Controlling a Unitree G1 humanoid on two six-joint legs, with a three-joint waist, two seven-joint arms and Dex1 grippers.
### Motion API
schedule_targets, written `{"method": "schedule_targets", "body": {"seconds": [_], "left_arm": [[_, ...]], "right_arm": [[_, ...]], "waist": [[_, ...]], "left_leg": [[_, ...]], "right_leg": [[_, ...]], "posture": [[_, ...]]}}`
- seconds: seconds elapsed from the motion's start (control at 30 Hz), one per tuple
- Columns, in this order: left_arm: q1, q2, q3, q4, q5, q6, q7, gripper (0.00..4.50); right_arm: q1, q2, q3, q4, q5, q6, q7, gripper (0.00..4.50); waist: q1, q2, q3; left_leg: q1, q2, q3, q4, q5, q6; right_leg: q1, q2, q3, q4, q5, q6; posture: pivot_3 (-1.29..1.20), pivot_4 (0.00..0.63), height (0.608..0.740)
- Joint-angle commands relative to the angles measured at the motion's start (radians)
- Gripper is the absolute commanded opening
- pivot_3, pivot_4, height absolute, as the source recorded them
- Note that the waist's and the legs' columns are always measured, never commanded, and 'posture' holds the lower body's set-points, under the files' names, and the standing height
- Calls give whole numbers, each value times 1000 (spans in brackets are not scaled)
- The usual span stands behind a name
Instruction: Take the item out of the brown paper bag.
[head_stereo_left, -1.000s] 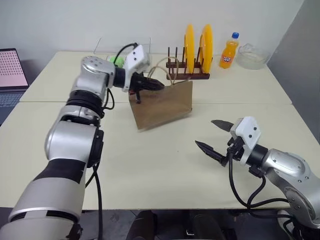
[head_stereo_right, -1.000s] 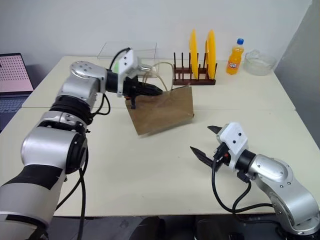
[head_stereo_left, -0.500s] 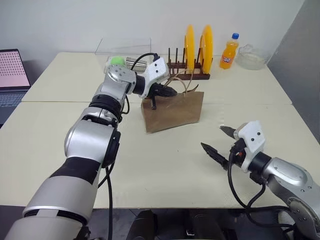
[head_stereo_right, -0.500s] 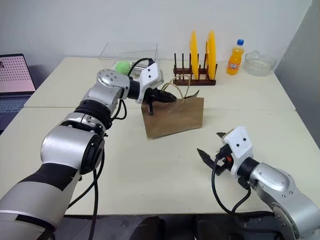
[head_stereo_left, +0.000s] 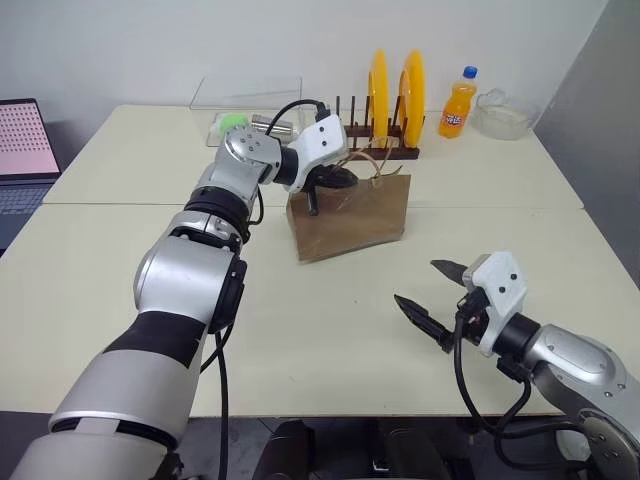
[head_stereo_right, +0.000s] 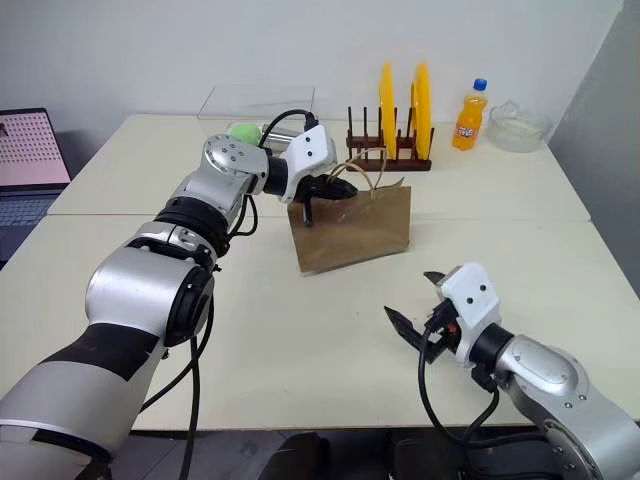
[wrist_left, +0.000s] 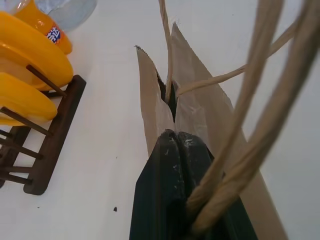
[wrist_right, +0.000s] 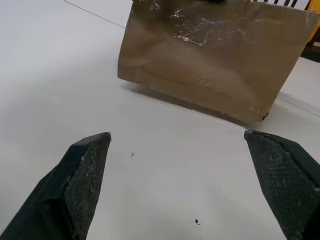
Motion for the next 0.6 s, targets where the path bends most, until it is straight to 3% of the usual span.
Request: {"method": "schedule_targets", "body": {"seconds": [0.03,0.07,0.2,0.47,0.6], "left_arm": [[-28,10,3,-11,23,-53,21,32],[-25,12,-2,-10,33,-61,26,32],[-18,20,-5,-8,56,-73,22,914],[10,79,20,-22,42,-91,-67,3385],[33,135,71,-42,-18,-60,-166,3385]], "right_arm": [[-7,2,15,-49,9,-7,-11,4500],[-11,2,19,-49,10,-6,-13,4500],[-27,-1,31,-44,16,-6,-14,4500],[-54,-16,51,-29,29,-14,6,4500],[-72,-26,63,-9,29,-29,34,4500]], "waist": [[0,0,0],[0,0,0],[0,0,0],[-3,0,0],[-5,0,0]], "left_leg": [[0,0,0,0,0,0],[0,0,0,0,0,0],[0,0,0,0,0,0],[1,0,1,0,0,0],[2,0,1,0,0,0]], "right_leg": [[0,0,0,0,0,0],[0,0,0,0,0,0],[0,0,0,0,0,0],[0,0,1,1,0,0],[0,0,1,2,0,0]], "posture": [[0,150,740],[0,150,740],[0,150,740],[0,150,740],[0,150,740]]}}
